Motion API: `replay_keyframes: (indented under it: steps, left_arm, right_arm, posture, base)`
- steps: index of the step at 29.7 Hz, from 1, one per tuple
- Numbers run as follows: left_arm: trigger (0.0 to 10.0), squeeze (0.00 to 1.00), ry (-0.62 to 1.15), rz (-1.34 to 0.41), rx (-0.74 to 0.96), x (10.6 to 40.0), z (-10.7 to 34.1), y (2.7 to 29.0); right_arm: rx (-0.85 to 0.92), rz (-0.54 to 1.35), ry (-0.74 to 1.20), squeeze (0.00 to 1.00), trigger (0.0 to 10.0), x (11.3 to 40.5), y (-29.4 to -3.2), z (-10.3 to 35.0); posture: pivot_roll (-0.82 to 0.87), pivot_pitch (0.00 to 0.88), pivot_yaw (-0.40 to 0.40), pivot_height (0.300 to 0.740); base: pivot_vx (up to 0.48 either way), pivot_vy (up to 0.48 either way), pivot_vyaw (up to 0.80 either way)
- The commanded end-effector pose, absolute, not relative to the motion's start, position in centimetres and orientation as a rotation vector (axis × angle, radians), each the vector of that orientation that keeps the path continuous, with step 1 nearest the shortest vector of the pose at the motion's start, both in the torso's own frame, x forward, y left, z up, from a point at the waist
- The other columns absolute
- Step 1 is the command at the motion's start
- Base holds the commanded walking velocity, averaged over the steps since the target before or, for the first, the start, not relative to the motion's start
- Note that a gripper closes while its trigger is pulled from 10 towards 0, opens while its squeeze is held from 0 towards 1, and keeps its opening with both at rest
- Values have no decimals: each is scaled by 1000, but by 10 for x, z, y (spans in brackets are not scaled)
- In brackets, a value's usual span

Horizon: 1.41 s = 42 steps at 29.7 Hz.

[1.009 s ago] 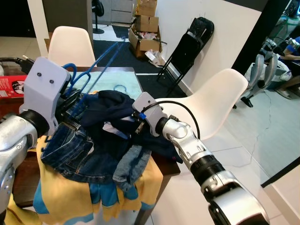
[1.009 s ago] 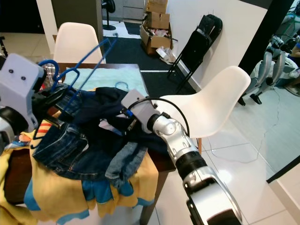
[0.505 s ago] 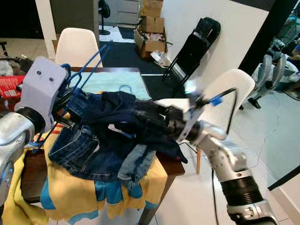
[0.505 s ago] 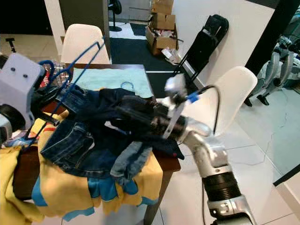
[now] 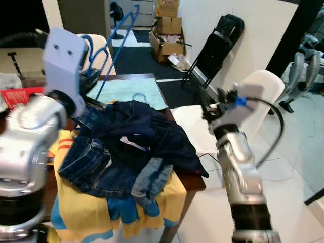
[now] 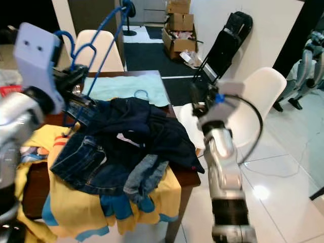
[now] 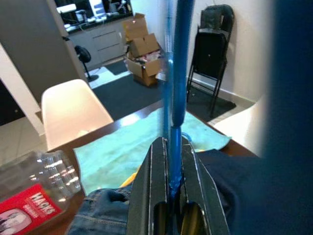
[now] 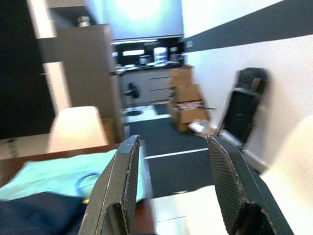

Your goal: Hang hanger

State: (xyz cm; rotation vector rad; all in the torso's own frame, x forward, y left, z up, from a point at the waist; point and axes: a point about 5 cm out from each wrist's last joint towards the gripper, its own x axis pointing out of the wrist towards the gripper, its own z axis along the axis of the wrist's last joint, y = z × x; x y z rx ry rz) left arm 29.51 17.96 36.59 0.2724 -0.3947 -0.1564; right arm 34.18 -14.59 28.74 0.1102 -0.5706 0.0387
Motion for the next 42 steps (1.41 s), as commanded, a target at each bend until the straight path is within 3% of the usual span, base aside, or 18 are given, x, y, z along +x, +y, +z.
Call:
replay_keyframes:
  steps: [1,14,22,42]
  left_arm:
    - [10000,0,-399,-145,272,297,362,178]
    - [10000,0,-393,-64,242,303,349,183]
    - [10000,0,-389,-48,235,305,344,184]
    - [10000,0,-387,-38,229,310,341,185]
  right_arm:
    - [98,-11,-624,0,10000,334,-153,297]
    - [47,-19,-696,0,10000,330,-141,307]
    - [86,96,-675,0,10000,325,-124,307]
    - [44,115,-669,0,10000,326,-121,307]
  posture:
    - [101,151,-2,740]
    - [87,139,-16,740]
    - [78,147,-16,740]
    - [69,153,-15,740]
  base:
    - [0,0,0]
    - [-20,0,0]
    - [-352,0,0]
    - [-414,0,0]
